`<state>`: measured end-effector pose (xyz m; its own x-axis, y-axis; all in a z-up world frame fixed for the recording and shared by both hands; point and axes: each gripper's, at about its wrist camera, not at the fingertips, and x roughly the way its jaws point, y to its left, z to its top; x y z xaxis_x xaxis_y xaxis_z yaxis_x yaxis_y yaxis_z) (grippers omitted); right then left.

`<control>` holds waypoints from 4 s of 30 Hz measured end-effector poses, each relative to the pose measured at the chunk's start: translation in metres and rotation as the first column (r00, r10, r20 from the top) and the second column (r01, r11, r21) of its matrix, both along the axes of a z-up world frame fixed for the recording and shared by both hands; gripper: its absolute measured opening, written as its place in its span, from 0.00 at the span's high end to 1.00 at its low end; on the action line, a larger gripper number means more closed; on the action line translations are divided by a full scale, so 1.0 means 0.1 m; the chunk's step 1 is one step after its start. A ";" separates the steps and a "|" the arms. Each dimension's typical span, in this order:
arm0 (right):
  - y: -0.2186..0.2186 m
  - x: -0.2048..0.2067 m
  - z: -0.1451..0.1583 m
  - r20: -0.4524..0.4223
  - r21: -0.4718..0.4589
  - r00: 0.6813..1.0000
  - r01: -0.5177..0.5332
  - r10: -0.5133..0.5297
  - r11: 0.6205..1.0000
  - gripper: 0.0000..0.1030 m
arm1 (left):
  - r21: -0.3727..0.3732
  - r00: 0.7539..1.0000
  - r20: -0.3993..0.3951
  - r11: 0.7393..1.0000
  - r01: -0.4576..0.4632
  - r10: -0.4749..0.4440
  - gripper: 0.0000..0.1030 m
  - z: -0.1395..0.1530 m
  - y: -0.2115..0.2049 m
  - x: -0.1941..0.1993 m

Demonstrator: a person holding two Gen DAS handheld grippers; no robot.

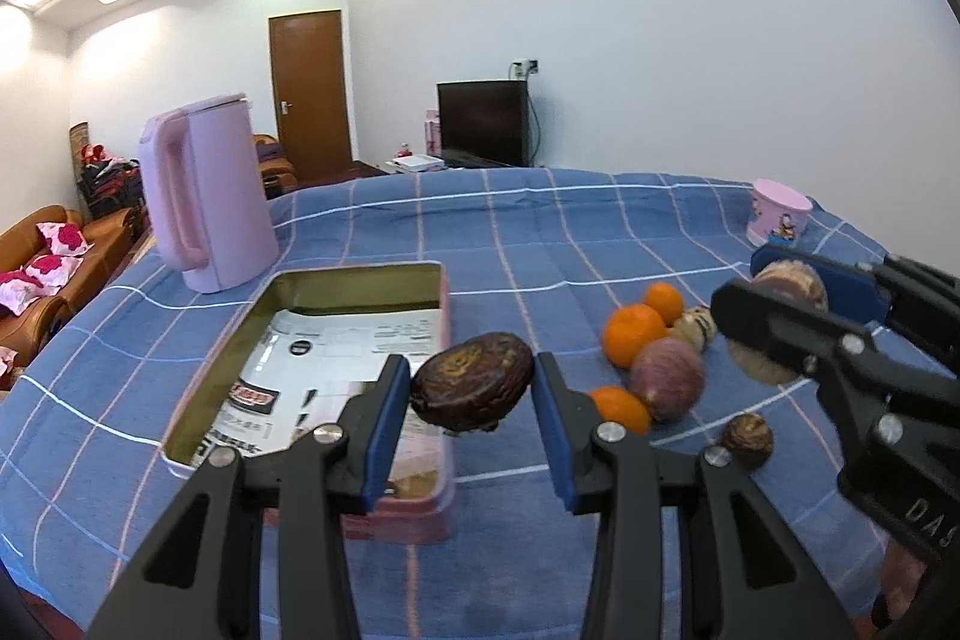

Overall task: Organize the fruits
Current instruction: 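Lift both held items and carry them over the pink tin box, then open both grippers to drop the items into the pink tin, then move both grippers back to the fruit cluster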

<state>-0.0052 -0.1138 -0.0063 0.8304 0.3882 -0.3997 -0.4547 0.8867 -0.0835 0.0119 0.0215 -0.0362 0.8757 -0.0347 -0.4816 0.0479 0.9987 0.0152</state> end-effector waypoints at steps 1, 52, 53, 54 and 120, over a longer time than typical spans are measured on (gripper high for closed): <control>0.03 0.02 0.02 0.002 -0.002 1.000 -0.006 0.006 1.000 0.69 | -0.001 1.000 0.000 1.000 -0.006 0.006 0.58 0.00 0.02 0.00; 1.24 1.07 -0.23 -0.191 -0.026 0.968 -0.173 0.165 0.985 0.69 | 0.031 0.976 -0.131 0.985 -0.172 0.174 0.58 -0.25 0.94 0.75; 1.25 1.08 -0.23 -0.194 -0.024 0.967 -0.173 0.165 0.985 0.69 | 0.033 0.975 -0.133 0.984 -0.174 0.177 0.58 -0.26 0.95 0.76; 1.25 1.09 -0.24 -0.198 -0.021 0.966 -0.174 0.166 0.985 0.69 | 0.036 0.975 -0.135 0.984 -0.173 0.177 0.58 -0.26 0.95 0.76; -0.48 0.19 -0.67 -0.253 -0.082 0.947 0.183 -0.198 0.980 0.40 | 0.038 0.976 -0.184 0.992 0.122 -0.113 0.25 -0.36 -0.40 0.25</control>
<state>0.0138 -0.1617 -0.0728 0.7520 0.2033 -0.6270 -0.2903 0.9562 -0.0382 0.0371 -0.0187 -0.0726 0.7649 -0.1048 -0.6355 0.1716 0.9842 0.0442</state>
